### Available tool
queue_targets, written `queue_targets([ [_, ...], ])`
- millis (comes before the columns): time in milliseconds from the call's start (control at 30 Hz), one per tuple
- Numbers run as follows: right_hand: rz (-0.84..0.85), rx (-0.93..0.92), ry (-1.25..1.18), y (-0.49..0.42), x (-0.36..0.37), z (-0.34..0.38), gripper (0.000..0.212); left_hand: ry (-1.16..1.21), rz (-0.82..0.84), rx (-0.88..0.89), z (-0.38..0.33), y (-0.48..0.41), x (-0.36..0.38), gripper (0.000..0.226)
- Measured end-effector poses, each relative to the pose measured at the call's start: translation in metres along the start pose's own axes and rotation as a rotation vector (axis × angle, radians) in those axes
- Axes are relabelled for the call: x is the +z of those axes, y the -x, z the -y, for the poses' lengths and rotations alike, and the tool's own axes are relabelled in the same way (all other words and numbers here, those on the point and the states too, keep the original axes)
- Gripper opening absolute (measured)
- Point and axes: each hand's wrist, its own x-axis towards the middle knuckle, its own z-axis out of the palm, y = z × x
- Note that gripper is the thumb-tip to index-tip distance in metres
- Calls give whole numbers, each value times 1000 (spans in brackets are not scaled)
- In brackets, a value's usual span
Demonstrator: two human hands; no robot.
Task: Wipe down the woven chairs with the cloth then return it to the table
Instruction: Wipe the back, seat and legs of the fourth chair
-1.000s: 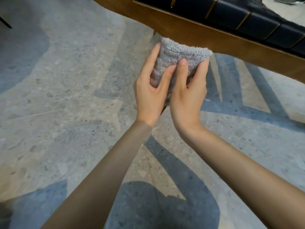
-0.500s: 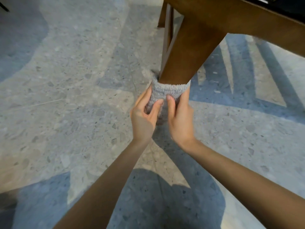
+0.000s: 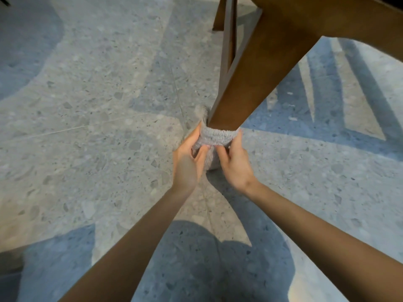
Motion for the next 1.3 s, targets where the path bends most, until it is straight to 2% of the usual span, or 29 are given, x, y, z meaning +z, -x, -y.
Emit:
queue_targets([
  [167, -242, -131, 5, 2, -29, 44, 47, -43, -70, 213, -57, -12, 7, 51],
  [267, -363, -218, 47, 0, -56, 81, 38, -54, -143, 298, -95, -19, 15, 50],
  [400, -482, -293, 37, -2, -79, 120, 24, -56, -158, 420, -136, -31, 22, 51],
  [533, -483, -252, 49, 2, -82, 130, 18, -103, -213, 456, -142, -33, 27, 48],
  [700, -499, -264, 131, 7, -82, 122, 14, -53, -429, 491, -130, -16, 39, 44],
  [867, -436, -268, 220, 18, -94, 108, 15, -28, -564, 485, -125, 2, 57, 48],
  [967, -489, -295, 206, 29, -115, 100, 25, -8, -516, 488, -137, 18, 84, 50],
  [1167, -678, -214, 95, 68, -169, 74, 15, 138, -272, 280, -168, 36, 154, 58],
  [1300, -945, -208, 66, 79, -220, 67, 20, 231, -148, 150, -198, 42, 211, 46],
])
